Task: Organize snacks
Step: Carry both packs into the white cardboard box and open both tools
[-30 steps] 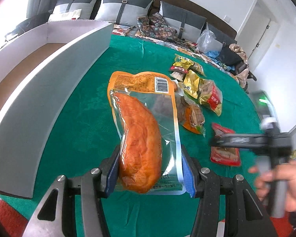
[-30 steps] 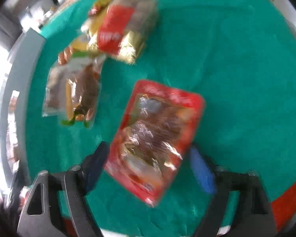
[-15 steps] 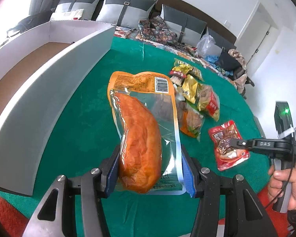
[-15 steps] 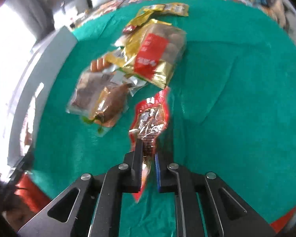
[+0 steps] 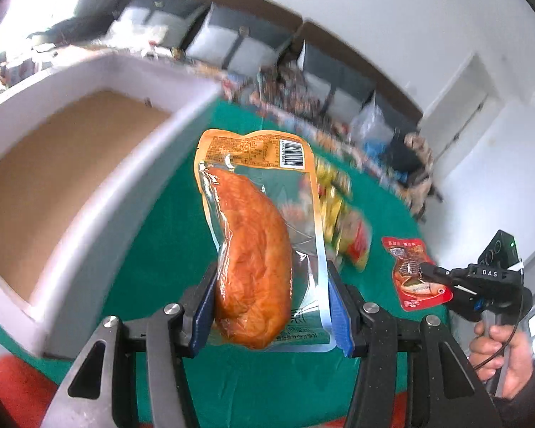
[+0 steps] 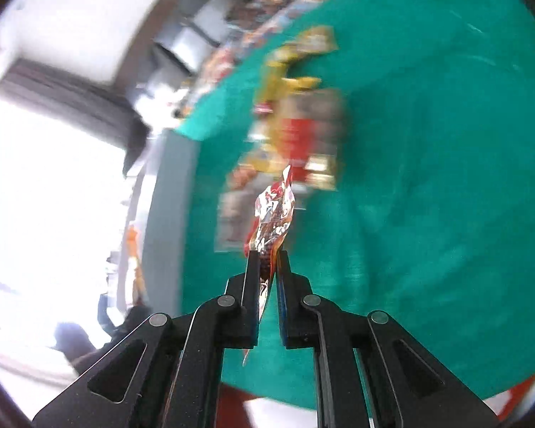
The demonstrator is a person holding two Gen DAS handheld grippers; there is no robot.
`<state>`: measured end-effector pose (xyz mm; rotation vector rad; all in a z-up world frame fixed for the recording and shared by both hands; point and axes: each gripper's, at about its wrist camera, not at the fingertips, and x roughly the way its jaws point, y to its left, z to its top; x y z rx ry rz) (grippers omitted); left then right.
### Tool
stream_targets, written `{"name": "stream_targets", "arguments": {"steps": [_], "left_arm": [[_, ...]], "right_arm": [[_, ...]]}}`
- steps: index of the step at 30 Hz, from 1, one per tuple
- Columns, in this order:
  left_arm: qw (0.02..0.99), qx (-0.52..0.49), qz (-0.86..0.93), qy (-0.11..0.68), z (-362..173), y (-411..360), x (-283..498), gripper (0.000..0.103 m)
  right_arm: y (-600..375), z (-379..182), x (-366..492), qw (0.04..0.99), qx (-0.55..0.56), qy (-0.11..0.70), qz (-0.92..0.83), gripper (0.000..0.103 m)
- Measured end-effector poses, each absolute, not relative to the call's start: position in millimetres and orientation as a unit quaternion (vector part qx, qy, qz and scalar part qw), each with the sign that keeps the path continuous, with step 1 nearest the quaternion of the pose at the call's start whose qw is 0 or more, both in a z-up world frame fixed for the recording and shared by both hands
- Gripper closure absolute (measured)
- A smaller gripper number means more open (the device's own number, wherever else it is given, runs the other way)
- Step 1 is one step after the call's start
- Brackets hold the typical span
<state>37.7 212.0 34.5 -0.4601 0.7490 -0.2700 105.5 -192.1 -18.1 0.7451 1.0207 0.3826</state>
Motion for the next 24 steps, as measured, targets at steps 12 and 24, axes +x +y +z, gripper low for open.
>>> {"name": "stream_targets", "arguments": {"steps": [12,24], "left_arm": [[0.887,-0.148,0.104,0.425,47.0,386.1,86.6,0.024],[0.909,-0.121,0.122,0.378,34.7,363.9,69.9,0.014]], "right_arm": [[87.6,113.2,195.0,0.791,0.237,0.412,0.384,0.088],[28.9,44.8,170.9,0.9,0.045,0.378,0.213,0.034]]}}
